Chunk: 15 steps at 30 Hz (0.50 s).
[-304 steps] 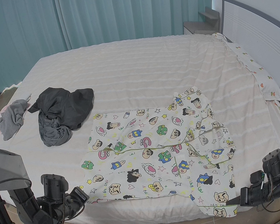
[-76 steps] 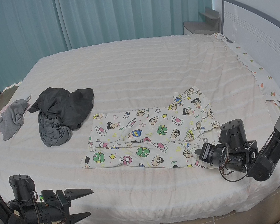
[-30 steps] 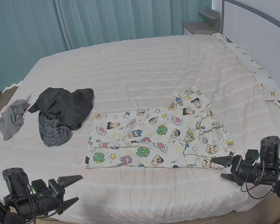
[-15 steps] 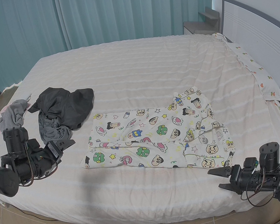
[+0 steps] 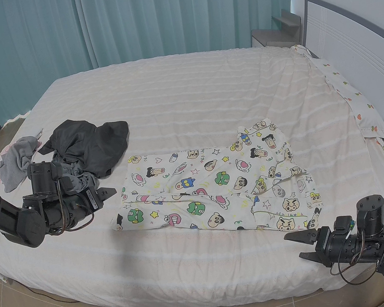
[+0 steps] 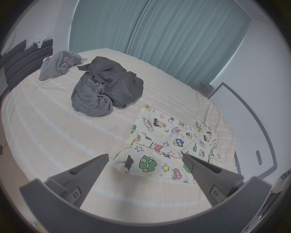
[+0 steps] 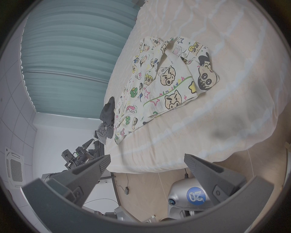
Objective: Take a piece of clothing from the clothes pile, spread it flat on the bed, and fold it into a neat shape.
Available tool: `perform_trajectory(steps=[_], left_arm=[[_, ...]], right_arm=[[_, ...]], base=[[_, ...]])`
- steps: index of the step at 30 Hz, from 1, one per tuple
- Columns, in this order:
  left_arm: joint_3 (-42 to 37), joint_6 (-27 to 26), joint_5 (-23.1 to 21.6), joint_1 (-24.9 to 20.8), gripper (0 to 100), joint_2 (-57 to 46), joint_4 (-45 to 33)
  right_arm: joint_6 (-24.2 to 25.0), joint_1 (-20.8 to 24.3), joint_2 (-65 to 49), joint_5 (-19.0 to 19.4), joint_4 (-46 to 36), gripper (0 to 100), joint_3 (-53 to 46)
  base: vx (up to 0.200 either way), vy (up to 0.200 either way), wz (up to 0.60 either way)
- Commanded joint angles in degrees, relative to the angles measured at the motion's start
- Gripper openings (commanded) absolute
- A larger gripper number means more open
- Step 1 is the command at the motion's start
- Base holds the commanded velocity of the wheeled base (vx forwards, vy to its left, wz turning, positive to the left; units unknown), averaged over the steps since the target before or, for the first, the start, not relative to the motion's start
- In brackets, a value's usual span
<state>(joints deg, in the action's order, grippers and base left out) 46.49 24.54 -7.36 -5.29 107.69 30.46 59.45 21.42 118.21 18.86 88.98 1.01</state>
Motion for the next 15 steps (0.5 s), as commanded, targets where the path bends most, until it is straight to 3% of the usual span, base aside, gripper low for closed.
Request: perform_trajectory(steps=[1, 10, 15], left_arm=[[0.44, 0.07, 1.65, -1.83, 100, 1.91, -0.05], [-0.53, 7.72, 1.83, -5.61, 100, 0.94, -0.14], [1.67, 7.36, 1.74, -5.78, 100, 4.02, 0.47]], right_arm=[[-0.13, 0.2, 0.0, 0.04, 0.93, 100, -0.84], [-0.13, 0.73, -0.09, -0.14, 0.93, 100, -1.01], [-0.13, 1.96, 0.0, -0.14, 0.93, 100, -1.01]], base=[[0.0, 0.0, 0.0], [0.0, 0.0, 0.0], [0.2, 0.0, 0.0]])
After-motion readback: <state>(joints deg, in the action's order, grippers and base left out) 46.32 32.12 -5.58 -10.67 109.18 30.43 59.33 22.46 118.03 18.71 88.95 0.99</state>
